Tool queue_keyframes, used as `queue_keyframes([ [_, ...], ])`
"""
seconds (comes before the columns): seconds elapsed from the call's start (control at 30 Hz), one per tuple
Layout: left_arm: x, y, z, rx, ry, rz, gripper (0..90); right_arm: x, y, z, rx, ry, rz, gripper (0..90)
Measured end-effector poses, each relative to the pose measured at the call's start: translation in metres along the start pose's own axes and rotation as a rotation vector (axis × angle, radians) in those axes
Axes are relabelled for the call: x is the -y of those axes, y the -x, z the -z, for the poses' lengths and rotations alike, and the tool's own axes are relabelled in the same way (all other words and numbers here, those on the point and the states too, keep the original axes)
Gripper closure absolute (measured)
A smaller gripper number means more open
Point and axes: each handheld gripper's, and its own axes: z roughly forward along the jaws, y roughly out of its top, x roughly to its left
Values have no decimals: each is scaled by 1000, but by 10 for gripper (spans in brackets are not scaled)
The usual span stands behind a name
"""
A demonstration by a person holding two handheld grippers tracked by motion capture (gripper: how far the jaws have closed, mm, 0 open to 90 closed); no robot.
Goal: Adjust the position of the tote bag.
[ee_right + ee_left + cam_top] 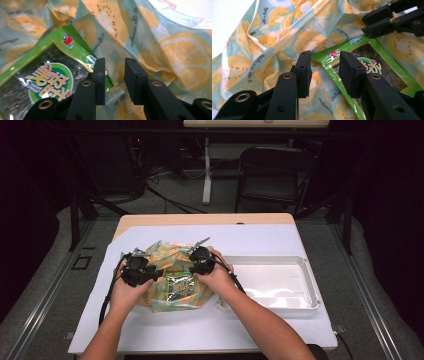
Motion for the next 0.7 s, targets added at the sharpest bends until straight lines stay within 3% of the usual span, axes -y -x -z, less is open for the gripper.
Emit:
queue_keyframes([
  [0.3,5,13,-5,9,-25,-36,628,0,-1,-7,13,15,-18,892],
  [0.37,6,15,-6,15,-31,-41,629,-1,0,-7,20,-2,-1,900],
  [0.7,10,18,-9,22,-38,-43,637,0,6,-10,44,-4,-33,900],
])
